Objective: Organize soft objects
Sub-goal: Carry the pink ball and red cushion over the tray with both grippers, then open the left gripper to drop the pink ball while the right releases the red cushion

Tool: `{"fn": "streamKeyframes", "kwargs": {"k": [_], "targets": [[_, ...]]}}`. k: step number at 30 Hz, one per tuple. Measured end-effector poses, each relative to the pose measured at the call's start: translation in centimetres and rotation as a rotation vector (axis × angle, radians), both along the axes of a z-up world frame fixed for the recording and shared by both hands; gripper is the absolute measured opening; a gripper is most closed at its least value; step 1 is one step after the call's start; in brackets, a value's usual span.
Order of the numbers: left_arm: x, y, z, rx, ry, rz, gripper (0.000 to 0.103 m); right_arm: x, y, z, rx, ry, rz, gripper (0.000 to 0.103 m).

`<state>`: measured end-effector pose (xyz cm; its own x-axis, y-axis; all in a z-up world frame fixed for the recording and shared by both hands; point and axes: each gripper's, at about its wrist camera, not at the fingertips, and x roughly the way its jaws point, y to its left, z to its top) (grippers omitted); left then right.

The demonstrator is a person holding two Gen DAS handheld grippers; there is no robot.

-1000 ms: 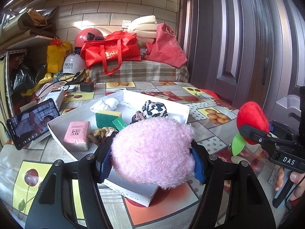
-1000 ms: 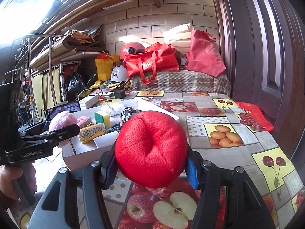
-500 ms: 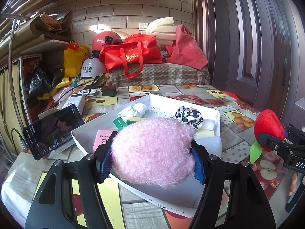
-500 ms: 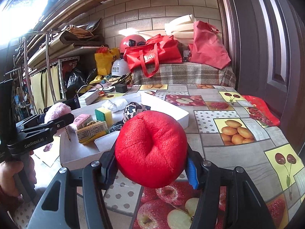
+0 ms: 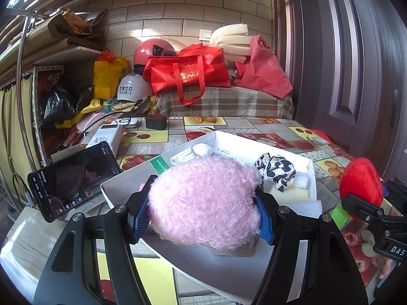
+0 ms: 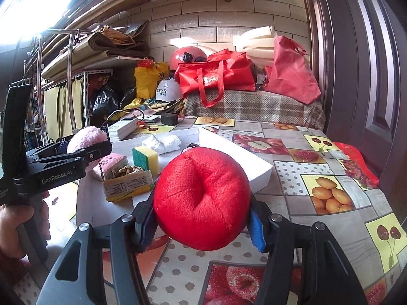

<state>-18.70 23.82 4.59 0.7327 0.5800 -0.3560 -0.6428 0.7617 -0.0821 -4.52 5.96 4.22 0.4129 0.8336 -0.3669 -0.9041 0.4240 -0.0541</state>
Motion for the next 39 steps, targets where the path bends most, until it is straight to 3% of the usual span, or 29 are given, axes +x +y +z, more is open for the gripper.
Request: {"fn": "streamKeyframes", "kwargs": {"k": [6, 13, 25, 34, 39], "targets": [[0.5, 1.3, -0.1, -0.024, -0.004, 0.011, 0.068, 0.2, 2.8, 0.0, -0.016, -0.002, 0.023, 0.060], [1.2, 2.4, -0.2, -0.042, -0.001, 0.010, 0.068, 1.3, 6.4, -0.8, -0.119, 0.044, 0.066, 0.061], [2.3, 4.7, -0.3, -0.093, 0.008, 0.030, 0.068, 3.5, 10.3, -1.1, -0.170, 0.039, 0.004, 0.060], [3.5, 3.4, 0.1, 0.002, 0.036, 0.019, 0.069, 4.2, 11.1, -0.6, -0.148, 0.023, -0.024, 0.060], [3.6, 3.6, 0.1, 0.002, 0.033, 0.020, 0.069, 4.3, 11.0, -0.5, -0.143, 0.022, -0.025, 0.061]]}}
